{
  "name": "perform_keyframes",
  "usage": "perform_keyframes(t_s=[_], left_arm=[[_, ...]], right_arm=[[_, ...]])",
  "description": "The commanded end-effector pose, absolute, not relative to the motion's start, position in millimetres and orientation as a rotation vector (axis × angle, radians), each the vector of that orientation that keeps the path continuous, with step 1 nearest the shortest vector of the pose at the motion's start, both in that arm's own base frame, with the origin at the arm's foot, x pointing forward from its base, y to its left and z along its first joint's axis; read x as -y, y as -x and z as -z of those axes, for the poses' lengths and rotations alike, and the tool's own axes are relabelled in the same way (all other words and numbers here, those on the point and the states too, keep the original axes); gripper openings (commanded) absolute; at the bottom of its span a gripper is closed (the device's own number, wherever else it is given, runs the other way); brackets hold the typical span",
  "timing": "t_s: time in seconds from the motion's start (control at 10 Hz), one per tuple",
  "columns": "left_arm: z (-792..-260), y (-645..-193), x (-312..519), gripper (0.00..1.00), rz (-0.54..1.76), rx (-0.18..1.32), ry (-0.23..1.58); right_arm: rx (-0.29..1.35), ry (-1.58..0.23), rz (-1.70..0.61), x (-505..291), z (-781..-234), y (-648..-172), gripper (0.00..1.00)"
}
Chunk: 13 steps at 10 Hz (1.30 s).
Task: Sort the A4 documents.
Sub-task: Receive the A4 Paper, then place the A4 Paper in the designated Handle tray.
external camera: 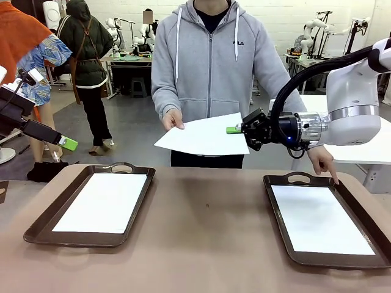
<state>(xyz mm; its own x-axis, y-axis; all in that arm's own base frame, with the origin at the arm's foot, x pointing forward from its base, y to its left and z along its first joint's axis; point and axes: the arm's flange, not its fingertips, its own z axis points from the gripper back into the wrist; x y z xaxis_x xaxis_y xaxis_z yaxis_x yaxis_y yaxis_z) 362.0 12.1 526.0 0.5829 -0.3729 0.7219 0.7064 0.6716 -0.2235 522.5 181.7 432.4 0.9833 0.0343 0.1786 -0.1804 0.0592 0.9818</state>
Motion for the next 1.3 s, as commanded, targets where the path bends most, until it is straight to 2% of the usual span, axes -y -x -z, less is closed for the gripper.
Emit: perform_keyframes(t_s=[0.0, 0.2, 0.3, 1.2], left_arm=[[-525.5, -362.5, -12.3, 1.00, 0.667, 0.696, 0.540], [-525.5, -362.5, -12.3, 1.00, 0.667, 0.696, 0.540], [-525.5, -362.5, -12.3, 1.00, 0.667, 0.696, 0.540], [-525.5, -362.5, -12.3, 1.00, 0.667, 0.696, 0.540]], right_arm=[[0.093, -1.534, -0.134, -183.1, -436.9, -528.3, 0.00], [0.022, -1.559, -0.226, -186.4, -439.7, -526.6, 0.00], [0.107, -1.507, -0.156, -181.8, -432.7, -522.2, 0.00], [0.107, -1.507, -0.156, -181.8, -432.7, -522.2, 0.00]])
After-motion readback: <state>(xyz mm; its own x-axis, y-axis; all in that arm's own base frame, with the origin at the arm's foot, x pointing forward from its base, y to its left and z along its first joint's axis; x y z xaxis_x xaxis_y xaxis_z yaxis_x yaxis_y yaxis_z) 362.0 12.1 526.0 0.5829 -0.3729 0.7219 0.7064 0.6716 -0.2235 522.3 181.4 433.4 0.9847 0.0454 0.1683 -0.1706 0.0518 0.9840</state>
